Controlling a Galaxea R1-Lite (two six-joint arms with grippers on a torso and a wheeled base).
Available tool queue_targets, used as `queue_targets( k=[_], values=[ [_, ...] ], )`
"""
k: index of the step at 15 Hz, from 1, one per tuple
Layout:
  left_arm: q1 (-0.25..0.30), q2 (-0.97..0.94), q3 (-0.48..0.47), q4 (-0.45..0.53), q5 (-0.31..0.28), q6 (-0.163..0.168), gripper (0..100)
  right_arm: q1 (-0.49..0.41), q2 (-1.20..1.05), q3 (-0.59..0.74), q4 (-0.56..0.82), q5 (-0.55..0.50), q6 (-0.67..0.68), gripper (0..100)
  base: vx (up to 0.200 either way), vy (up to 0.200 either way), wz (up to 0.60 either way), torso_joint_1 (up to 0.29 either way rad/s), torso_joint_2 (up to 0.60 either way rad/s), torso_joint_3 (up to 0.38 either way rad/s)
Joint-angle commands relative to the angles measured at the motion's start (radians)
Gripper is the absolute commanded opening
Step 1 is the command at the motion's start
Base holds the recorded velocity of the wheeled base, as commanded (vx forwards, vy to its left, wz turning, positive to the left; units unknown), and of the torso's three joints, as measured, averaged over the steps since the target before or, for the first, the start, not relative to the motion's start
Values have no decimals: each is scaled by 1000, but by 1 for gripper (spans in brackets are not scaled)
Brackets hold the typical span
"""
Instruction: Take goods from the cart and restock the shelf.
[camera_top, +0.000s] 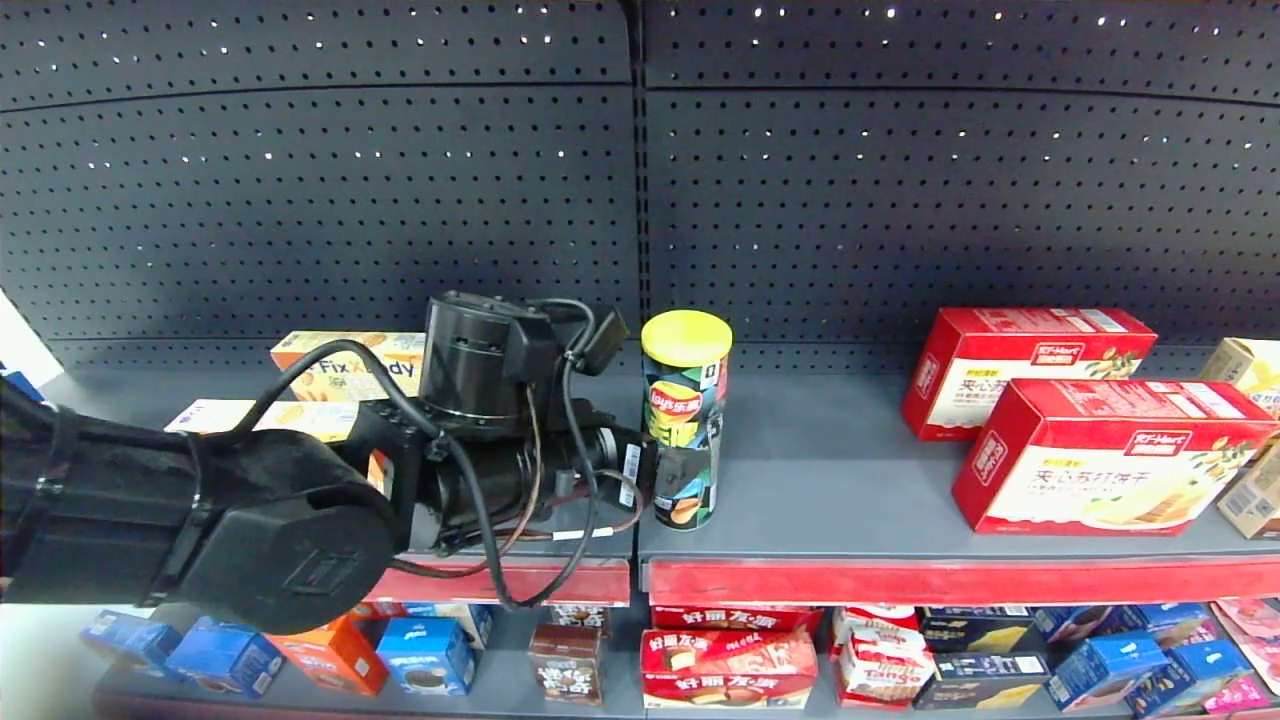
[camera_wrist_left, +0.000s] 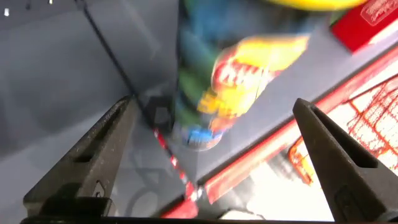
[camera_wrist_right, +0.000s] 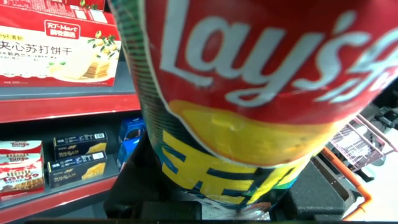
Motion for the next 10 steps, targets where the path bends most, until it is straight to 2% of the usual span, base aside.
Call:
queue_targets(
  k=[1, 2, 5, 9, 10],
  values=[
    [23, -105, 98, 6, -1, 20, 100, 0, -11, 1, 2, 0, -1, 0, 0, 0, 0, 0, 0, 0],
    [49, -136, 127, 9, -2, 34, 100, 0, -12, 3, 2, 0, -1, 0, 0, 0, 0, 0, 0, 0],
    [100, -213, 188, 38, -2, 43, 100, 0, -12, 3, 2, 0, -1, 0, 0, 0, 0, 0, 0, 0],
    [123, -277, 195, 67, -1, 43, 100, 0, -21, 10, 3, 0, 1, 0, 0, 0, 0, 0, 0, 0],
    [123, -282, 196, 78, 1, 54, 100, 0, -21, 10, 3, 2, 1, 0, 0, 0, 0, 0, 0, 0]
  ],
)
